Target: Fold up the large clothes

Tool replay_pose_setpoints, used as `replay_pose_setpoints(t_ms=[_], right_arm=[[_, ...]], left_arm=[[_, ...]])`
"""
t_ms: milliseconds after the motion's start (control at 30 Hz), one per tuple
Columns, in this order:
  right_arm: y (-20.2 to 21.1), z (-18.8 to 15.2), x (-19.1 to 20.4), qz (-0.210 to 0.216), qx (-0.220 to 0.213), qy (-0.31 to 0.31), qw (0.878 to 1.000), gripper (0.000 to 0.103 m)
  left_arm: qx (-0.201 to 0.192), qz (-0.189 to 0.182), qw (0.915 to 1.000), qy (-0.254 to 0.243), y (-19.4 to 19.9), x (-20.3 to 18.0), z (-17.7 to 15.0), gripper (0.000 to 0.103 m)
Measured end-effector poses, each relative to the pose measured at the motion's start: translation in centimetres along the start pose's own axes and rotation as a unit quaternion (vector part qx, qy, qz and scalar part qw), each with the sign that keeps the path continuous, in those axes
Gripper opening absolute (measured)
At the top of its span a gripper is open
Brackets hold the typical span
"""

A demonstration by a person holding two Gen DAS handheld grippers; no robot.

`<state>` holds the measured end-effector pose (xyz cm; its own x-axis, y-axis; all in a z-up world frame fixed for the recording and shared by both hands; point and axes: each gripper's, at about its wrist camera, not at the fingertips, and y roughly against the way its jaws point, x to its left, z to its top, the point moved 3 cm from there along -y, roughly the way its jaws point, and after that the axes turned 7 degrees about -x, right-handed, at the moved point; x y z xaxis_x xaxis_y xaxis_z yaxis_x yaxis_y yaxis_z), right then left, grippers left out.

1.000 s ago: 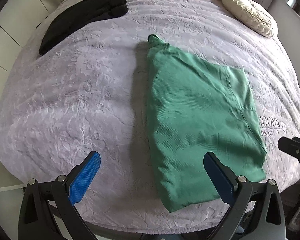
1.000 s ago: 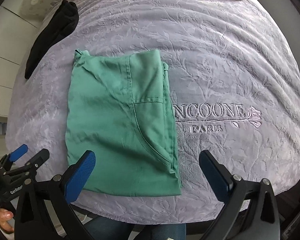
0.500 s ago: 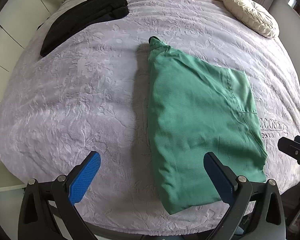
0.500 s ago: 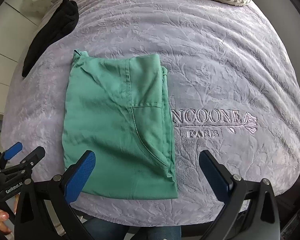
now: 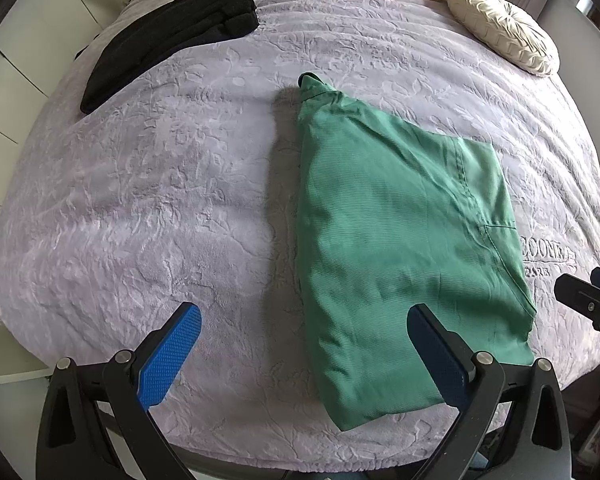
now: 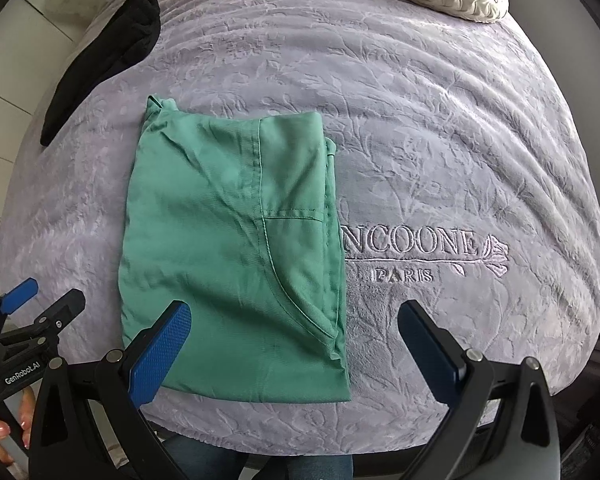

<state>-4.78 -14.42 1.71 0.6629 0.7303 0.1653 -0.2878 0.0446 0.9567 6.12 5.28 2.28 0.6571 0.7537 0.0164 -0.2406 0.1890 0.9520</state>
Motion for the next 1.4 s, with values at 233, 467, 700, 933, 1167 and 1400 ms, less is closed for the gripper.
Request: replay_pose_setpoints(t_ms=[233,467,700,933,1167,1400], right_arm=[[-0.09,-0.06,0.12,-0.002,0.001,0.000,1.000,0.103],[-0.28,0.01,0.18,-0.001,0.003,0.004,1.000,0.103],[-0.33,0.15,0.22,-0.003,0.004,0.006,1.000,0.103],[-0.39,0.37,0.10,-0.005,0.003,0.012,1.000,0.103],[-0.45,0.45,0.08,-0.004,0.005,0.014,1.000,0.103],[-0.46,0.40,0.11,-0.004,0.005,0.014,1.000,0.103]], left_arm=[[0.000,0.001,1.0000,0.001,-0.02,-0.03,-0.01,0.103],[0.000,0.000,1.0000,-0.001,-0.12,0.03,0.10,0.103],[0.002,-0.002,1.0000,-0.007,-0.39,0.07,0.40,0.103],[0.002,-0.001,1.0000,-0.006,-0.32,-0.02,0.31,0.103],[0.003,-0.004,0.9999,-0.012,-0.32,-0.27,0.43,0.103],[0.003,-0.004,0.9999,-0.013,-0.31,-0.31,0.39,0.103]])
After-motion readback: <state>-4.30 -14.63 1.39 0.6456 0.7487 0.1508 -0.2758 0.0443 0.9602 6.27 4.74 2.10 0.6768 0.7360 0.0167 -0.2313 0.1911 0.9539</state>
